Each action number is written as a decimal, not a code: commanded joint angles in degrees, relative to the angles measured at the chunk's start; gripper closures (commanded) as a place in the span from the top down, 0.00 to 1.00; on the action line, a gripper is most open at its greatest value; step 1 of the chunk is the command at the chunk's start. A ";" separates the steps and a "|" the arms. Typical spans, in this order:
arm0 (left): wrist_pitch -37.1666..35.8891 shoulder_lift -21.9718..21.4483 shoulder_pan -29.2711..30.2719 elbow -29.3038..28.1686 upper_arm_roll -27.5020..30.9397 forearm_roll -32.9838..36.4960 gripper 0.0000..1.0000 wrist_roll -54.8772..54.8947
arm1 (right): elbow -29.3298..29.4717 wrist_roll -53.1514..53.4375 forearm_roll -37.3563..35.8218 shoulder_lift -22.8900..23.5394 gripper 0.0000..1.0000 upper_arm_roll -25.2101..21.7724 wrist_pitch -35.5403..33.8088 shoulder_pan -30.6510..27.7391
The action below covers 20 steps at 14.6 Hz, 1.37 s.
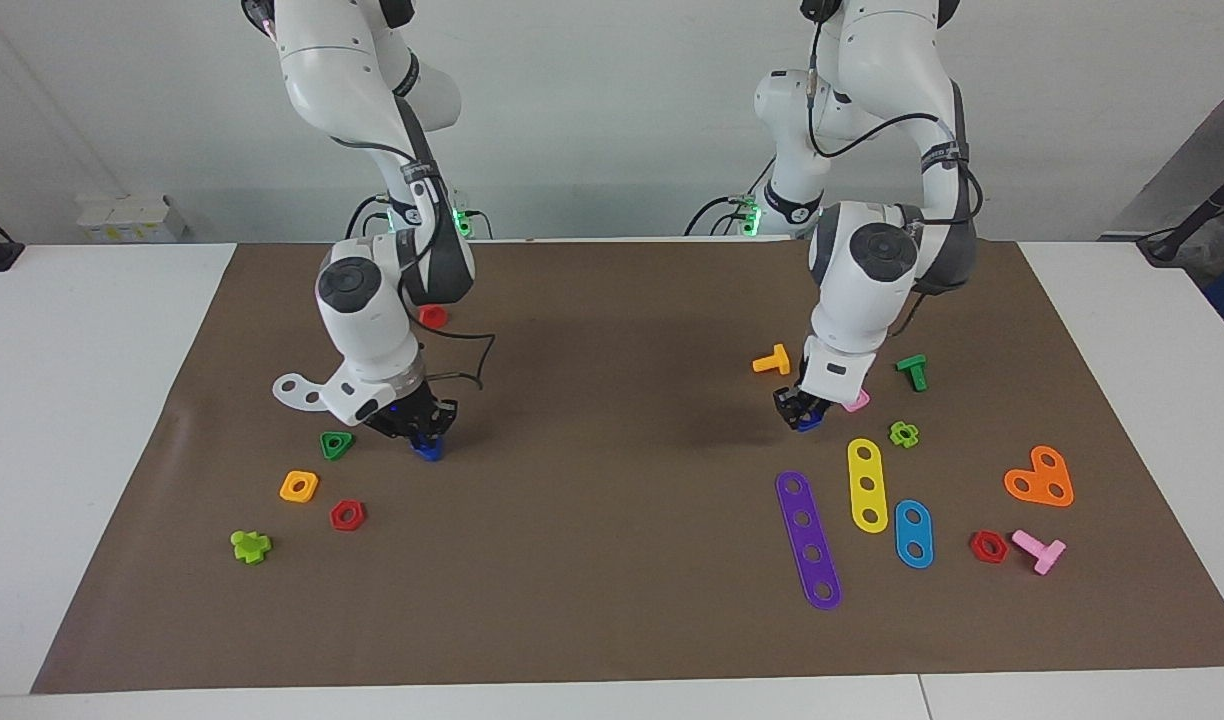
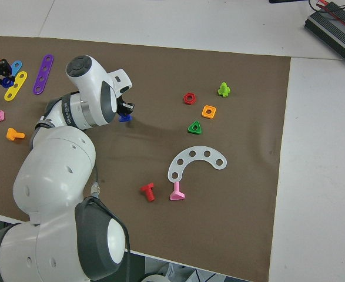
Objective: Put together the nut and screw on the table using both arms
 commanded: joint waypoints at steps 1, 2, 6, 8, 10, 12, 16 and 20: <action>-1.62 1.97 0.87 3.88 -0.10 -2.94 0.00 0.27 | 4.56 7.03 1.11 3.09 0.00 -0.15 -0.76 4.74; -1.62 2.06 0.87 4.06 0.07 -3.99 0.00 0.19 | 4.65 9.05 0.85 3.18 0.00 -0.15 -0.76 6.15; -0.92 2.06 -0.44 4.06 -0.19 -4.53 0.00 -0.43 | 6.49 15.39 0.14 6.33 0.00 -0.24 0.12 11.17; -0.48 2.15 -2.37 3.71 -0.19 -4.97 0.00 -0.52 | 7.03 16.80 0.14 6.60 0.00 -0.33 -0.23 12.58; 0.49 2.15 -4.65 3.54 -0.10 -5.05 0.00 -1.22 | 6.94 17.25 -0.64 6.60 0.18 -0.33 -0.23 12.85; 2.68 2.15 -6.76 3.36 -0.10 -5.14 0.00 -3.93 | 6.76 17.34 -1.53 6.52 1.00 -0.33 -0.41 12.76; 5.84 3.03 -10.37 3.71 -0.10 -5.23 0.00 -7.28 | 5.98 17.16 -1.26 2.40 1.00 -0.42 -0.93 10.57; 8.57 7.41 -16.78 4.06 0.07 -5.06 0.00 -12.46 | 5.27 15.85 -1.17 -5.51 1.00 -0.42 -7.07 3.47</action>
